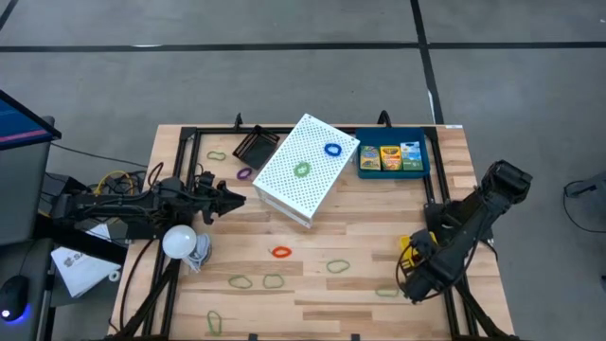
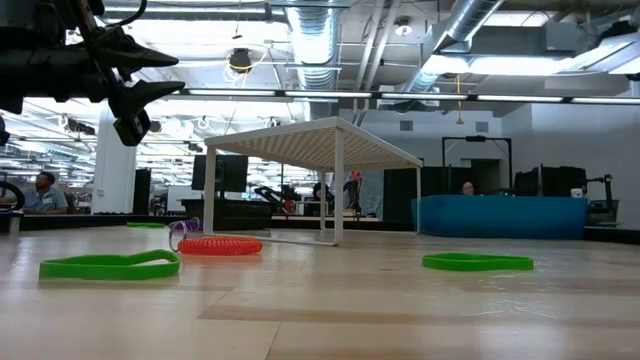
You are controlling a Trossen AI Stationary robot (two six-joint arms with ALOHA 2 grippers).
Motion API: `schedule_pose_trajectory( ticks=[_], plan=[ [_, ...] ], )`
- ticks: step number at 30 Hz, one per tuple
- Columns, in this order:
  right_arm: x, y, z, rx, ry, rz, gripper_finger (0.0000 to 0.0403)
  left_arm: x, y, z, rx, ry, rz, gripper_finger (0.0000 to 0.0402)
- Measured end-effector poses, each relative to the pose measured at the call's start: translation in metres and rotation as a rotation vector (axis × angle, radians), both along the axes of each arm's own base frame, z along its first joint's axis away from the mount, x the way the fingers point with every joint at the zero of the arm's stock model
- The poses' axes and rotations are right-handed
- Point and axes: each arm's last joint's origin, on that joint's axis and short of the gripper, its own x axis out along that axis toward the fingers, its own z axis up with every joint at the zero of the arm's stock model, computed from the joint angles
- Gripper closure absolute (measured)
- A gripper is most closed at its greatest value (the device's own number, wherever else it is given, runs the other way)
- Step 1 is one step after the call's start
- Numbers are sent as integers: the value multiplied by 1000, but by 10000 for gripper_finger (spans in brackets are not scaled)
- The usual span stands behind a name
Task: Pick & Place Office Desk Supplies
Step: Put the orange spring keychain into the yellow bin
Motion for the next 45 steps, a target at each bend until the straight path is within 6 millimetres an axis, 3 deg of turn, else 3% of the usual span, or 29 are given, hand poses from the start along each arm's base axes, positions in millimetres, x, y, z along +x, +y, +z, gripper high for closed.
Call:
schedule_pose_trajectory(
  ticks=[11, 20, 28, 37, 45],
  plan=[
    [19, 6, 21, -68, -239, 56, 275, 0, 0, 0, -17, 0, 0, 275],
    [52, 7, 47, -196, -601, 227, 287, 0, 0, 0, -16, 0, 0, 275],
    [75, -2, 53, -199, -613, 365, 287, 0, -2, 0, -6, 0, -54, 275],
    [78, -6, 53, -206, -588, 426, 287, 2, -2, -1, 51, 26, -86, 275],
    [79, -7, 53, -205, -590, 419, 287, 22, 7, 34, 208, 42, -4, 275]
  ],
)
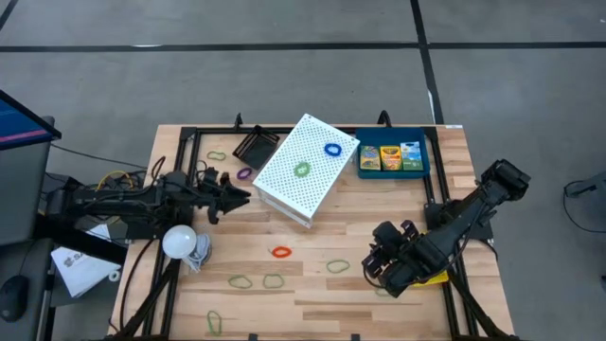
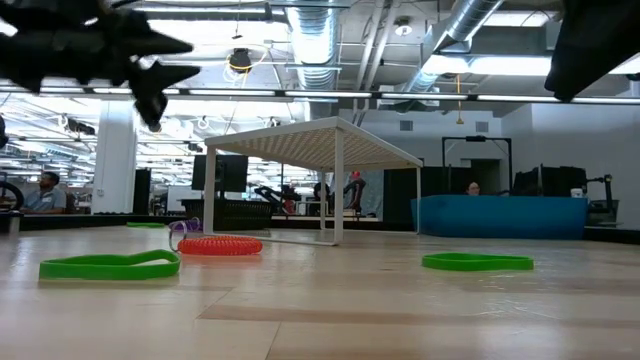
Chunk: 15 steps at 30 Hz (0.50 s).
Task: Pick & Place Office Desk Supplies
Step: Put the orange spring keychain into the yellow bin
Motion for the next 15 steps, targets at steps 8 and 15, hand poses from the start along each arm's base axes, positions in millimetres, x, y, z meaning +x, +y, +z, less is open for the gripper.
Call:
schedule_pose_trajectory(
  ticks=[8, 15],
  plan=[
    [0, 0, 0, -7, -1, 8, 287, 34, 27, 87, 177, -68, 23, 275],
    [0, 1, 0, -14, -15, 12, 287, 68, 36, 114, 271, 214, -195, 275]
  ],
)
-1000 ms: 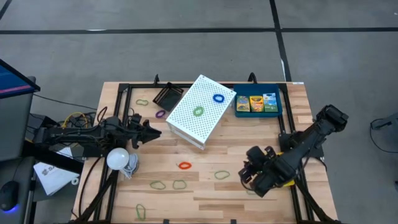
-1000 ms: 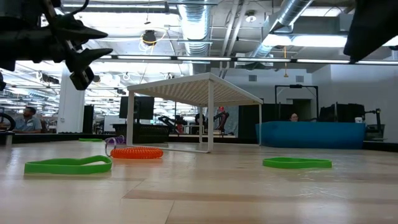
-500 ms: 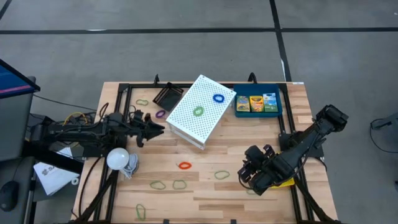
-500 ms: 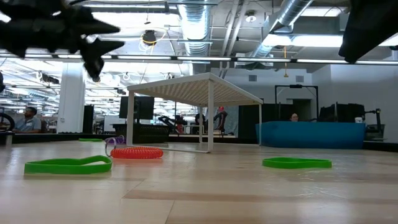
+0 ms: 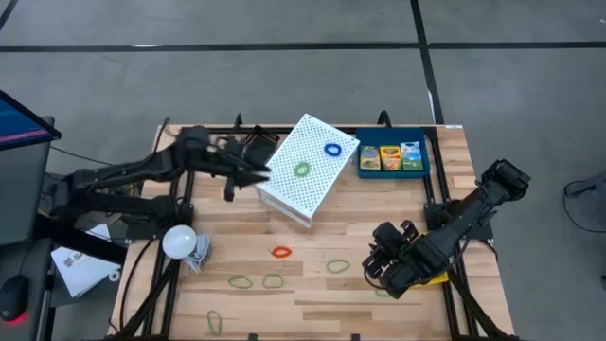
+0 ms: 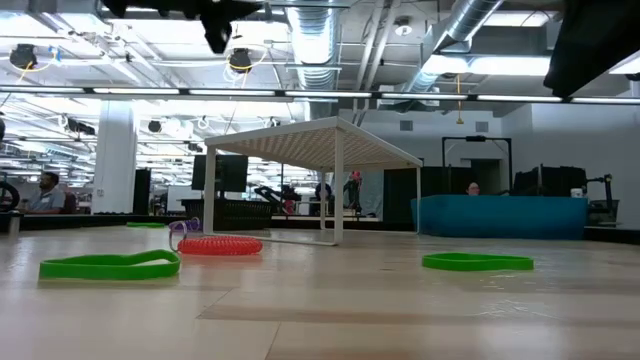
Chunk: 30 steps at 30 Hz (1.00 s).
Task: Pick & Place Office Desk Supplies
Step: Put the orange spring keychain into the yellow bin
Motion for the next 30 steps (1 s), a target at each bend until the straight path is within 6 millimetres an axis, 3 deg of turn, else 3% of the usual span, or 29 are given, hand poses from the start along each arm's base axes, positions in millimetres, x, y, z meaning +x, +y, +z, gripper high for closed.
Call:
schedule_pose_trajectory(
  ticks=[4, 8, 16, 30],
  plan=[
    [1, 1, 0, 13, -16, -1, 287, 11, -18, -18, -35, 223, -121, 275],
    [-1, 5, 1, 6, -36, 12, 287, 25, -49, -39, -78, 368, -249, 275],
    [-2, 8, 1, -11, -61, 19, 287, 60, -98, -71, -82, 536, -381, 263],
    [-2, 7, 2, -37, -70, 23, 287, 76, -138, -134, 260, 783, -418, 256]
  ],
)
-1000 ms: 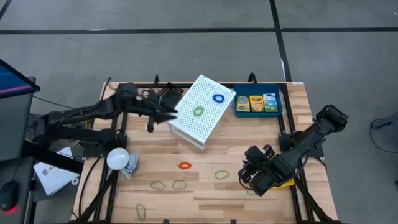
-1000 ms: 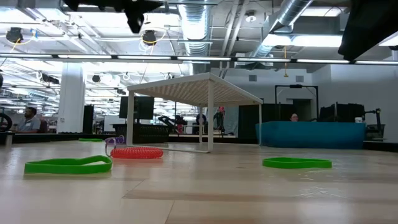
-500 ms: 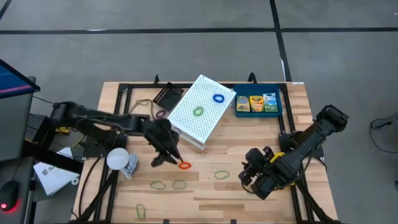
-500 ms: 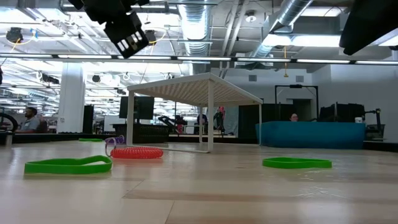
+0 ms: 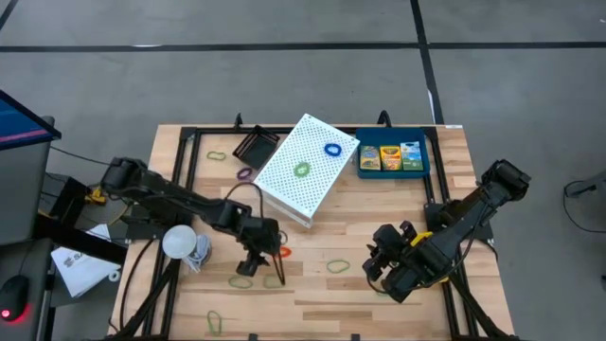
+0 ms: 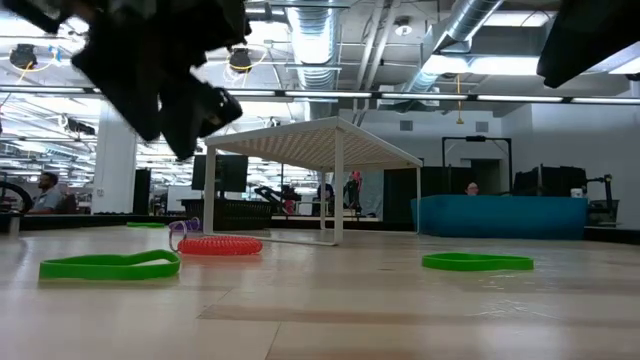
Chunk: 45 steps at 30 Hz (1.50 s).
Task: Pick & Place Office Desk Supplies
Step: Put the orange spring keychain into the yellow bin
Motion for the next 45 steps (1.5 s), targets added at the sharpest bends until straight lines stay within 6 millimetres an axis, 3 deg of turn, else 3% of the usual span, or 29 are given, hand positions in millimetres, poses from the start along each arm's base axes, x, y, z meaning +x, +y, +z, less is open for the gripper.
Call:
schedule_pose_trajectory(
  ticks=[7, 21, 25, 30, 35, 40, 45],
  plan=[
    [0, 0, 0, 0, 0, 0, 287, 5, 3, -21, 128, 27, 32, 256],
    [-2, 0, 2, 6, -5, 1, 287, -6, 7, -47, 127, 38, 87, 260],
    [-2, 0, 2, 6, -5, 1, 287, -8, 8, -51, 137, 37, 105, 278],
    [-2, 0, 2, 6, -5, 1, 287, -12, 10, -56, 122, 42, 146, 329],
    [-2, 0, 2, 6, -5, -1, 287, -10, 10, -57, 98, 24, 177, 394],
    [-2, 0, 2, 6, -5, -1, 287, -9, 11, -55, 57, 24, 205, 399],
    [-2, 0, 2, 8, -8, -2, 287, -10, 11, -34, 9, -68, 218, 400]
  ],
)
